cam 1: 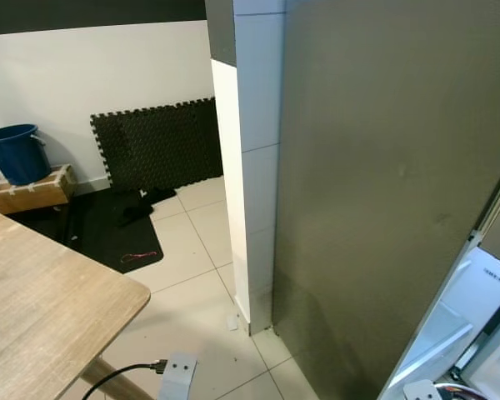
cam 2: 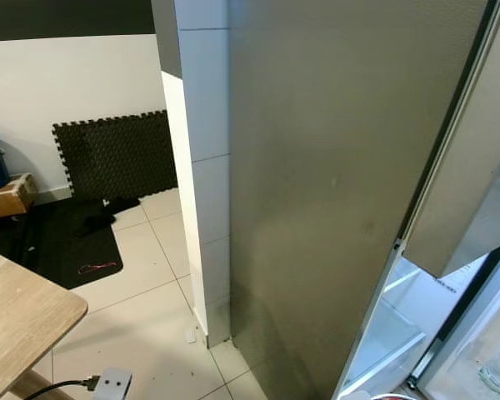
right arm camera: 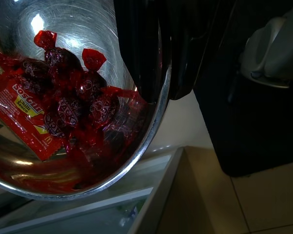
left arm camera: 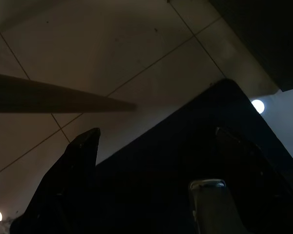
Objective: Restocking fridge
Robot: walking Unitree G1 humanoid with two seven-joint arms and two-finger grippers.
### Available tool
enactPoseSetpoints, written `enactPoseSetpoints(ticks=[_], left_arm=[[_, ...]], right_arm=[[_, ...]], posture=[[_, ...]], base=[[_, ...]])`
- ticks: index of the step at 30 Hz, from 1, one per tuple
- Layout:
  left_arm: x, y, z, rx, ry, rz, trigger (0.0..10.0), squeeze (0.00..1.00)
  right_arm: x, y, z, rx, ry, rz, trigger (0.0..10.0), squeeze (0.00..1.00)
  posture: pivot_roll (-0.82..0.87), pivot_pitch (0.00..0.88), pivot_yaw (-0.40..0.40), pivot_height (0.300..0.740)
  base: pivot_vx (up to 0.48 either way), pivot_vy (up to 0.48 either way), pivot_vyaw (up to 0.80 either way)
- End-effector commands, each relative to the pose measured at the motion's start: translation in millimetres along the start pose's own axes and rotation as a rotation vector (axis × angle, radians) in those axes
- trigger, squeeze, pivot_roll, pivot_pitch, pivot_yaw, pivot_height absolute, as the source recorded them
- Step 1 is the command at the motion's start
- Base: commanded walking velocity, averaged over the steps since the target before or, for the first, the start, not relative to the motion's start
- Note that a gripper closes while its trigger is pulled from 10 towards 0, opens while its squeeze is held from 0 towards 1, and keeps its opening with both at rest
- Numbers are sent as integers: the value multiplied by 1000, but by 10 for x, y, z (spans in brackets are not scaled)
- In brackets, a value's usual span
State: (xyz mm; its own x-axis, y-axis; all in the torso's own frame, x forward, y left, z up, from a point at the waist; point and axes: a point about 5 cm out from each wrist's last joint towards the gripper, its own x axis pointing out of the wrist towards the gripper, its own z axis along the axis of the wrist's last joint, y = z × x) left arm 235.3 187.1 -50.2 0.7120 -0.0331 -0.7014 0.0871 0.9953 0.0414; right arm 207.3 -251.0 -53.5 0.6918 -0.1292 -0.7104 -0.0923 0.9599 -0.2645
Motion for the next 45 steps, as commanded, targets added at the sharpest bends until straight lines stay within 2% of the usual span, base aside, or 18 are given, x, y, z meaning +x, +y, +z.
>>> enactPoseSetpoints(ticks=[1, 15, 45], left_arm=[[-25, 73, -77, -13, 18, 23, 10000, 0], [-39, 113, -124, -31, 29, 22, 10000, 0], [-40, 117, -105, -41, 13, 11, 10000, 0]], right_arm=[[-9, 10, -51, 26, 22, -6, 10000, 0], [-24, 40, -141, 28, 63, -21, 10000, 0], [-3, 36, -60, 21, 38, -14, 10000, 0]], posture=[[-116, 87, 11, 740], [-118, 91, 13, 740], [-114, 82, 11, 740]], base=[[0, 0, 0], [0, 0, 0], [0, -324, 0]])
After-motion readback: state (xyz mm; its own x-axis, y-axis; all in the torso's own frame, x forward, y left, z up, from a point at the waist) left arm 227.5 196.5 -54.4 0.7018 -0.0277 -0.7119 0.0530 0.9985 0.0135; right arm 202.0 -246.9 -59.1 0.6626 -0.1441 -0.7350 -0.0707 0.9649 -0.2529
